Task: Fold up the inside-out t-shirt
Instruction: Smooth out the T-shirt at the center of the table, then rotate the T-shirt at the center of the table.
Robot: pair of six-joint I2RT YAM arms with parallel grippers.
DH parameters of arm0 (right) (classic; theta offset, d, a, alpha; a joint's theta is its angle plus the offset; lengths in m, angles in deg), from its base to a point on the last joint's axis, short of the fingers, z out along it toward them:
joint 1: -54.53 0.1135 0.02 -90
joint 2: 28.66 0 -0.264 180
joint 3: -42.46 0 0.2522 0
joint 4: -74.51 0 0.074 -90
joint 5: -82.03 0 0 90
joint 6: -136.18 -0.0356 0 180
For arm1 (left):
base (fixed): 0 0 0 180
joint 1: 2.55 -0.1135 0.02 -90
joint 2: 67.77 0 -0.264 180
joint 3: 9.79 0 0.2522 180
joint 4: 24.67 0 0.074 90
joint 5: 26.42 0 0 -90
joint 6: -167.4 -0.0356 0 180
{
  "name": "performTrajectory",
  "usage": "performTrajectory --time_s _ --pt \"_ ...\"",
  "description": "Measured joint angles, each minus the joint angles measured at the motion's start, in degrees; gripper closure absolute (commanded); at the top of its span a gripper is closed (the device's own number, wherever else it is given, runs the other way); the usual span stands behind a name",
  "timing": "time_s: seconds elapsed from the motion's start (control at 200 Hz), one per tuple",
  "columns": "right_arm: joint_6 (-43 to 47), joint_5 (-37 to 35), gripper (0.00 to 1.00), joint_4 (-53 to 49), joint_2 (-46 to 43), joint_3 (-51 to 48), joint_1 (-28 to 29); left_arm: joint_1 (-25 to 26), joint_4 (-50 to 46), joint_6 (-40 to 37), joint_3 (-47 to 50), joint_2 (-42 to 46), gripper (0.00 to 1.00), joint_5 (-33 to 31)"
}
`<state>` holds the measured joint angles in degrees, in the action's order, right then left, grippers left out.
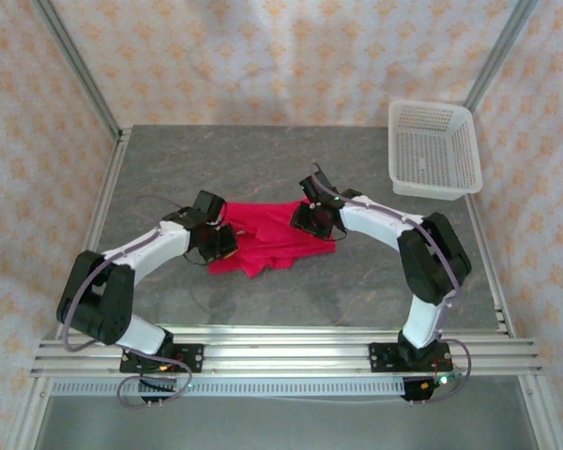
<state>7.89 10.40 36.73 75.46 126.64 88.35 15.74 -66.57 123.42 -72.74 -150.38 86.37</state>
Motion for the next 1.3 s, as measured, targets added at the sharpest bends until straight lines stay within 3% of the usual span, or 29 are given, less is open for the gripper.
performTrajectory --time_s 0.225,0.56,0.62,0.706,0.776,0.856,1.106,1.201,1.296 --pt "0.42 -0.63 0.57 -1.29 5.22 0.42 -1.62 0.07 -2.38 -0.39 -0.24 10.54 1.00 -0.94" --pt "0.68 -0.50 0.56 -1.16 5.40 0.52 -1.62 2.40 0.98 2.60 14.08 11.10 1.00 -0.31" --pt "0.68 -0.31 0.56 -1.07 5.44 0.52 -1.64 2.36 1.49 2.86 14.60 11.10 0.88 -0.39" --pt "0.85 -0.20 0.56 -1.09 5.44 0.59 -1.64 2.36 1.60 2.89 14.40 10.95 0.51 -1.01" --pt "1.11 0.15 0.56 -1.38 5.44 0.85 -1.64 2.36 -0.42 2.12 13.07 9.49 0.40 -2.34" --pt "1.57 0.74 0.55 -2.08 5.44 1.33 -1.64 2.32 -4.33 0.50 8.66 6.49 0.40 -4.42" --pt "3.23 1.16 0.52 -6.45 2.73 4.55 -1.90 0.33 -8.55 -2.29 -8.59 4.07 0.54 -8.72" --pt "3.72 1.20 0.55 -6.49 2.93 6.84 -2.16 0.94 -6.86 -1.64 -10.84 2.29 0.57 -8.15" --pt "4.24 1.22 0.63 -6.36 4.42 8.50 -3.15 1.95 -4.48 -0.98 -11.93 -3.43 0.60 -6.49"
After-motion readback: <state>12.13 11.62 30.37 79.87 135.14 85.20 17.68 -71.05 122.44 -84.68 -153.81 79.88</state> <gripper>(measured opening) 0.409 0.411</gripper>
